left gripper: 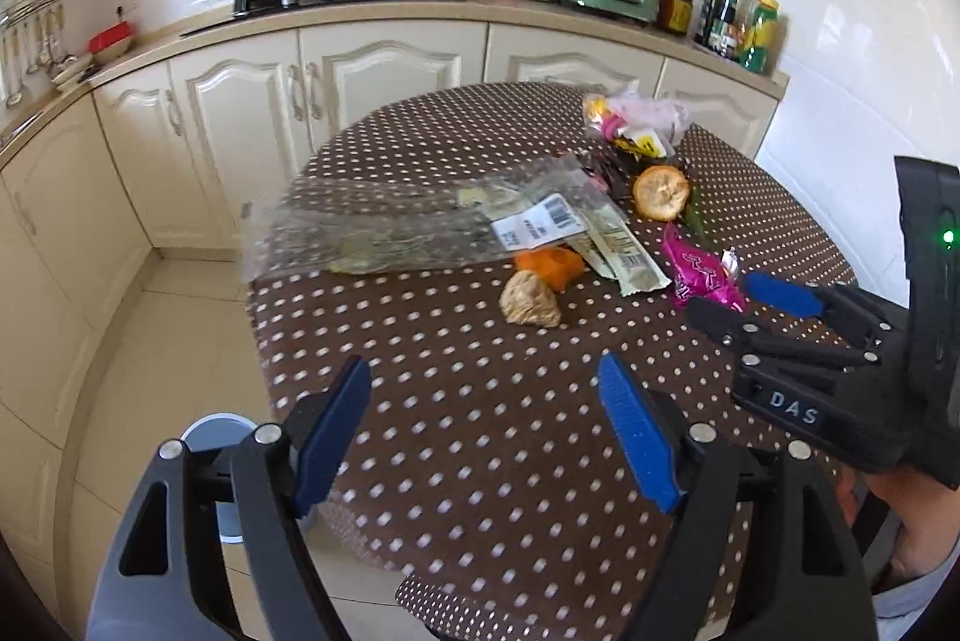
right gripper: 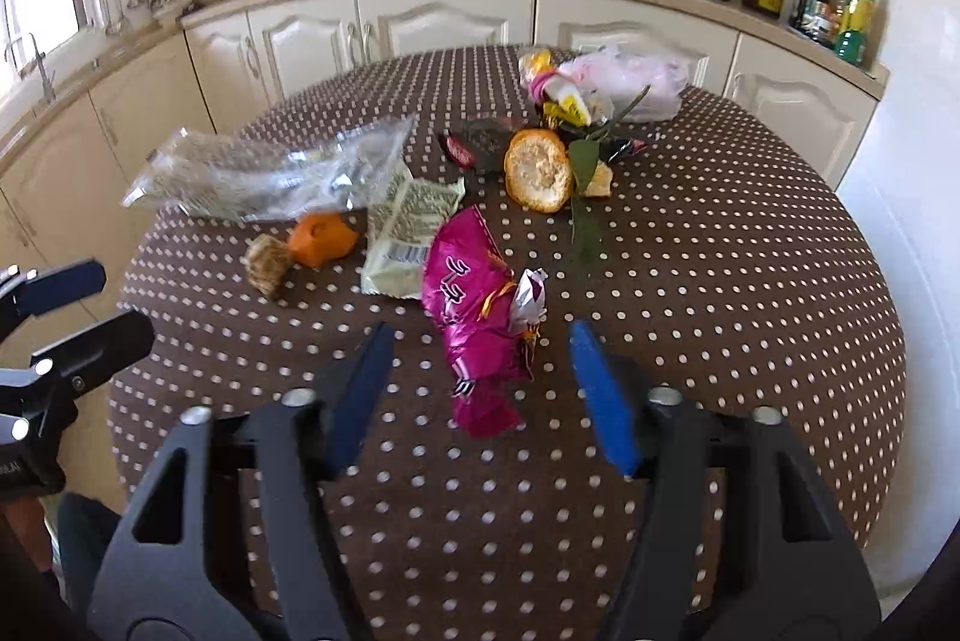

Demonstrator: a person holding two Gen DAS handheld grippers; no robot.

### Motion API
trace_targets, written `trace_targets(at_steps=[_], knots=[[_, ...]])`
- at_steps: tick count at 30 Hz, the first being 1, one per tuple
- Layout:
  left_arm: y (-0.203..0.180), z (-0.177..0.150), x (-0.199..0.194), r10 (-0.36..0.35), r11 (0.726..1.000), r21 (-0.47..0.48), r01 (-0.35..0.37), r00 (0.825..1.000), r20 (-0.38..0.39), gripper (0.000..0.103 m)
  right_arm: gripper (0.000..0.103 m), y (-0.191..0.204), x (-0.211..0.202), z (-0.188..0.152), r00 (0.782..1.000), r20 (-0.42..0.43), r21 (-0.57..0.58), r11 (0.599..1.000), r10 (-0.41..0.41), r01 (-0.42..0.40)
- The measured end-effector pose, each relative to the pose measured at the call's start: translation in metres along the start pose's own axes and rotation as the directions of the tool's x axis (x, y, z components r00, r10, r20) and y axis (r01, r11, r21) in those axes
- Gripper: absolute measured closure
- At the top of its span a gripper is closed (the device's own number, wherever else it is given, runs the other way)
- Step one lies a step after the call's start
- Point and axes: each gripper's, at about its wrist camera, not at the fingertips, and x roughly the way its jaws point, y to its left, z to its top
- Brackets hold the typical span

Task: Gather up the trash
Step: 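Grasp the brown crumpled paper with left tool while right grasps pink wrapper, then carry both items over the blue bucket and open both tools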

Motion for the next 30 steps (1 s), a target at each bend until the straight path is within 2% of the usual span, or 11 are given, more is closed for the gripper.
trace_targets(at_steps=[1,2,9,10,11,13,14,16,17,22,30], knots=[[-0.002,0.001,0.003,-0.001,1.000,0.002,0.001,1.000,-0.003,0.026,0.066,-0.001,0.003,0.000,1.000,-0.004,0.000,1.000,0.011,-0.011],[-0.004,0.004,0.010,-0.004,1.000,0.005,0.004,1.000,-0.012,0.026,0.068,-0.002,0.008,0.000,1.000,-0.016,-0.001,1.000,0.014,-0.014],[-0.012,0.017,0.041,-0.007,1.000,-0.004,0.007,0.999,-0.052,0.028,0.070,-0.013,0.004,-0.004,0.997,0.019,0.047,0.997,0.068,-0.069],[-0.011,0.018,0.045,-0.007,1.000,-0.007,0.006,0.998,-0.056,0.032,0.070,-0.014,0.004,-0.004,0.997,0.021,0.054,0.995,0.077,-0.078],[-0.011,0.022,0.051,-0.013,1.000,-0.014,0.012,0.997,-0.070,0.040,0.070,-0.015,0.003,-0.004,0.996,0.025,0.059,0.995,0.083,-0.084],[-0.010,0.025,0.058,-0.027,0.999,-0.035,0.024,0.996,-0.088,0.046,0.070,-0.016,0.003,-0.005,0.996,0.027,0.067,0.994,0.086,-0.087],[-0.011,0.025,0.063,-0.035,0.999,-0.039,0.031,0.994,-0.100,0.054,0.070,-0.016,0.002,-0.005,0.996,0.030,0.068,0.994,0.085,-0.087],[-0.013,0.024,0.067,0.009,1.000,-0.013,-0.010,0.996,-0.091,0.077,0.071,-0.015,0.000,-0.005,0.996,0.037,0.067,0.994,0.084,-0.087],[-0.015,0.023,0.067,0.023,1.000,0.002,-0.022,0.996,-0.087,0.079,0.071,-0.014,-0.001,-0.005,0.995,0.043,0.069,0.994,0.088,-0.090],[-0.005,0.016,0.055,-0.005,0.999,-0.037,0.003,0.998,-0.070,0.080,0.071,-0.011,-0.010,-0.008,0.991,0.092,0.076,0.991,0.099,-0.106],[0.023,-0.005,0.003,-0.029,0.997,-0.066,0.030,0.999,0.015,0.081,0.071,0.021,-0.036,-0.008,0.977,0.169,0.037,0.990,0.129,-0.137]])
